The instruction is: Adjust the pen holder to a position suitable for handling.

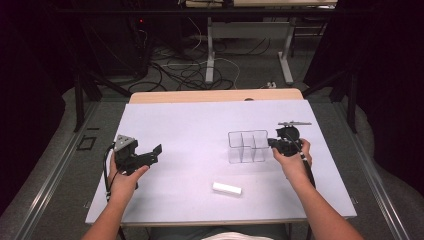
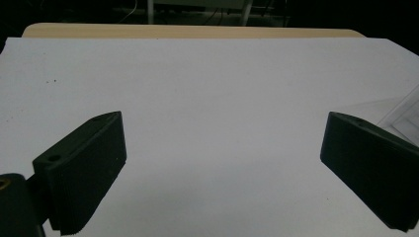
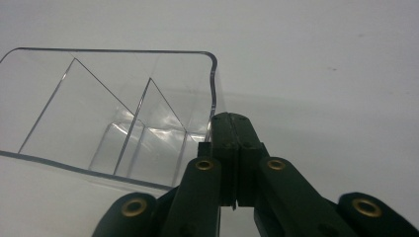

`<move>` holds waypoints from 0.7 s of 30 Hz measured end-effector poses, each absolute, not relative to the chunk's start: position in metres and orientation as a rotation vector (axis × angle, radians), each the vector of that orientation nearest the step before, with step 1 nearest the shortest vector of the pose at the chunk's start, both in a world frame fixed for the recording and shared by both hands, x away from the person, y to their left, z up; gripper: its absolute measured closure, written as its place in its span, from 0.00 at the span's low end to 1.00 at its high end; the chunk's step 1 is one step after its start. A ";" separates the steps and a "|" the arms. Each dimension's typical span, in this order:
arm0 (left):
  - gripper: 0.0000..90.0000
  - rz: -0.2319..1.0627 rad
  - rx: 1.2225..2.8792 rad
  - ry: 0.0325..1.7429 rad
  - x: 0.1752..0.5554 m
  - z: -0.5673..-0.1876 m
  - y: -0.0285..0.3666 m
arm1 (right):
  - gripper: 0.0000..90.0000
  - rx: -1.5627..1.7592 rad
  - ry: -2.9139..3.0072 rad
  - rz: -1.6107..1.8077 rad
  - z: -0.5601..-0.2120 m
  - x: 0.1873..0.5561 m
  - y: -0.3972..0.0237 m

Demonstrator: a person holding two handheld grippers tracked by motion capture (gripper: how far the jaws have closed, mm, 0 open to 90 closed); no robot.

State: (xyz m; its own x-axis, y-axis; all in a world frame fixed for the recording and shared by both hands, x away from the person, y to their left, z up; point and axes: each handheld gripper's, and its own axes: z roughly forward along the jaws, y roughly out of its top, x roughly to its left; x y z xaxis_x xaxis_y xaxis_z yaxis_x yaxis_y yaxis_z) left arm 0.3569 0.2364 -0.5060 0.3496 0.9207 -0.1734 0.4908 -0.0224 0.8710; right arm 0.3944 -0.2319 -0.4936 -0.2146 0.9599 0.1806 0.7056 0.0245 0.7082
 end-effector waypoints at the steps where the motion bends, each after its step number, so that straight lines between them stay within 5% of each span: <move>1: 0.04 0.570 1.661 1.278 0.357 -0.506 0.236 | 1.00 1.692 1.967 1.007 -0.494 0.394 -0.227; 21: 0.04 0.567 1.661 1.280 0.357 -0.506 0.238 | 1.00 1.603 2.120 1.060 -0.495 0.396 -0.158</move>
